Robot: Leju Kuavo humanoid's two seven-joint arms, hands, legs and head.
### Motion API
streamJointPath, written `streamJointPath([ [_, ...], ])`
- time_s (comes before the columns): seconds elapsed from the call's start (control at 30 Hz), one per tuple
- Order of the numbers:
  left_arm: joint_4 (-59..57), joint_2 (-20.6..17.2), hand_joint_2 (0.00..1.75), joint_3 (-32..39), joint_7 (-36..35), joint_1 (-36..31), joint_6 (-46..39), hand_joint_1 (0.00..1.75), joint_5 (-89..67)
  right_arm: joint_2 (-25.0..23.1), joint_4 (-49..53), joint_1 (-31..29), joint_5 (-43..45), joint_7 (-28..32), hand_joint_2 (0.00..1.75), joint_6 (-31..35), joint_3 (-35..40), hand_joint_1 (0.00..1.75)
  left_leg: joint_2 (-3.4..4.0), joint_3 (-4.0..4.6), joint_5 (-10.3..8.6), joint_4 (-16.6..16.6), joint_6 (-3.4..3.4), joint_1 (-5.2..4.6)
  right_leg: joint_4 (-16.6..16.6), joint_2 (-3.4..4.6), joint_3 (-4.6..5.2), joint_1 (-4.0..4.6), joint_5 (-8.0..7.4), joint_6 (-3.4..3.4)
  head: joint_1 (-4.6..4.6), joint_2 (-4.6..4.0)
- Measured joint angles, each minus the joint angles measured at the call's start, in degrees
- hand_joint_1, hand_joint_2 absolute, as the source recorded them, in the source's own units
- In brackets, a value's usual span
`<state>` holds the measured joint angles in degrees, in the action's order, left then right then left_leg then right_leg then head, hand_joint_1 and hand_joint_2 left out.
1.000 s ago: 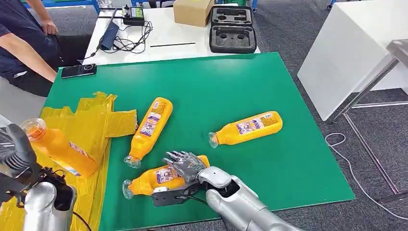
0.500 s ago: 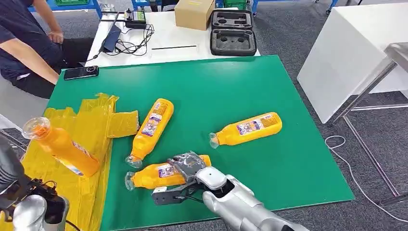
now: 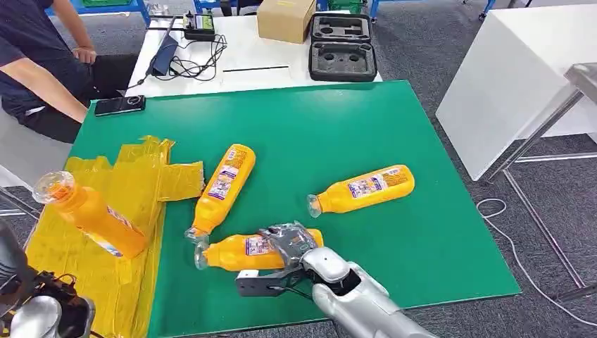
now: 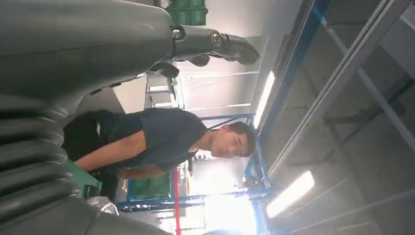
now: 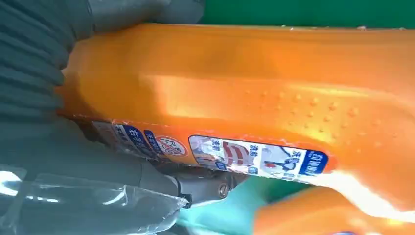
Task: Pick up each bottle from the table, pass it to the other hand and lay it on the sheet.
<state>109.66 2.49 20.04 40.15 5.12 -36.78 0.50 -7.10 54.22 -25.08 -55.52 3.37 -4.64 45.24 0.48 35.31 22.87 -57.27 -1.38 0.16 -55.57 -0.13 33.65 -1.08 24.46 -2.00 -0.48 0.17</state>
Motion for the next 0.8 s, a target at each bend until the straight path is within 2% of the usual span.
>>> streamJointPath([
  [0.1,0.31,0.07,0.00,0.35,0.00,0.41,0.31,0.00,0.02,2.51,7.40,3.77,0.61,0.24,1.75,-0.91,-3.60,1.75,0.03,0.23,-0.05,-0.04,-0.03,-0.02,-0.01,0.03,-0.04,-0.02,-0.17,-0.14,-0.02,0.00],
  [0.23,0.33,0.07,0.00,0.33,0.00,0.59,2.16,0.00,0.52,5.51,19.41,10.15,3.94,4.86,1.75,1.69,-9.27,1.75,0.02,0.37,-0.04,-0.05,-0.03,-0.02,-0.01,0.01,0.11,0.01,-0.14,-0.14,-0.04,0.00],
  [0.43,2.44,0.04,0.00,0.26,0.00,0.76,5.68,0.00,1.57,8.52,35.93,18.52,6.75,9.07,1.75,1.27,-18.65,1.75,0.04,0.56,0.04,-0.03,0.02,0.00,0.00,0.03,0.30,0.07,-0.11,-0.12,0.00,0.00],
  [0.67,3.32,-0.20,0.00,-0.46,0.00,-0.70,14.01,0.00,6.67,10.31,41.14,22.91,5.68,9.49,1.75,2.02,-21.92,1.75,0.02,0.57,0.01,-0.03,0.02,0.01,0.00,0.02,0.36,0.07,-0.09,-0.12,0.00,0.02],
  [0.8,5.42,-1.38,0.00,-1.70,0.00,-3.85,14.18,0.00,4.99,11.27,42.02,25.46,6.14,9.92,1.75,3.42,-22.33,1.75,0.06,0.58,0.01,-0.03,0.02,0.00,-0.01,0.04,0.32,0.06,-0.12,-0.12,0.00,0.00],
])
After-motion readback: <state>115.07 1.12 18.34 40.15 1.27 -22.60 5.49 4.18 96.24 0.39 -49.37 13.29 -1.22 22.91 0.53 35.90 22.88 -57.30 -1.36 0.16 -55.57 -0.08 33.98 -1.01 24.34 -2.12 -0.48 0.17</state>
